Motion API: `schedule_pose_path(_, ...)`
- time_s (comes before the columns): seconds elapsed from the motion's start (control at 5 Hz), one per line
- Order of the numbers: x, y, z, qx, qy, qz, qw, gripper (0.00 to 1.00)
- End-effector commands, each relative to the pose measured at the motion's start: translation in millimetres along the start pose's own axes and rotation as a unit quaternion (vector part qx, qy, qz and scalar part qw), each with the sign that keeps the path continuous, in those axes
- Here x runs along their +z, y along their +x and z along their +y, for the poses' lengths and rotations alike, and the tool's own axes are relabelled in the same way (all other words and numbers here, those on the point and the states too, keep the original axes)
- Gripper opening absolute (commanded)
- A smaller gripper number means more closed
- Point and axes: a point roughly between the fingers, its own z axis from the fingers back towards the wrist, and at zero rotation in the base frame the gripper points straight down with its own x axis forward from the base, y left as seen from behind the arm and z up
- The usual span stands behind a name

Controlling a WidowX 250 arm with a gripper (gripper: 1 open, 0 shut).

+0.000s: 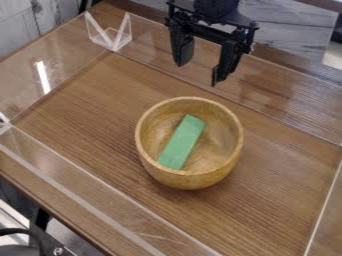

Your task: Remove the green block from inside the brown bowl and put it on the table

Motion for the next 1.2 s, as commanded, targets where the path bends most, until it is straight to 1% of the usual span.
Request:
schedule_pose_path(0.0, -14.0, -14.4, 1.8, -0.003, -0.003, -0.002, 1.0000, 1.00)
schedule_pose_path(0.2, -51.3, -46.6, 0.7, -0.012, -0.006, 0.016, 0.9998, 1.00)
schedule_pose_path(0.4, -79.5, -58.4, -2.3, -0.026, -0.006, -0.006, 0.9996, 1.00)
schedule_pose_path(0.6, -89.7, -57.1, -3.0, -0.030, -0.011, -0.017, 0.9994, 1.00)
schedule_pose_path(0.8, -93.4, -56.0, -3.2, -0.030, -0.015, -0.019, 0.9993, 1.00)
schedule_pose_path(1.0, -95.9, -55.5, -4.4, -0.031, -0.019, -0.019, 0.9992, 0.00)
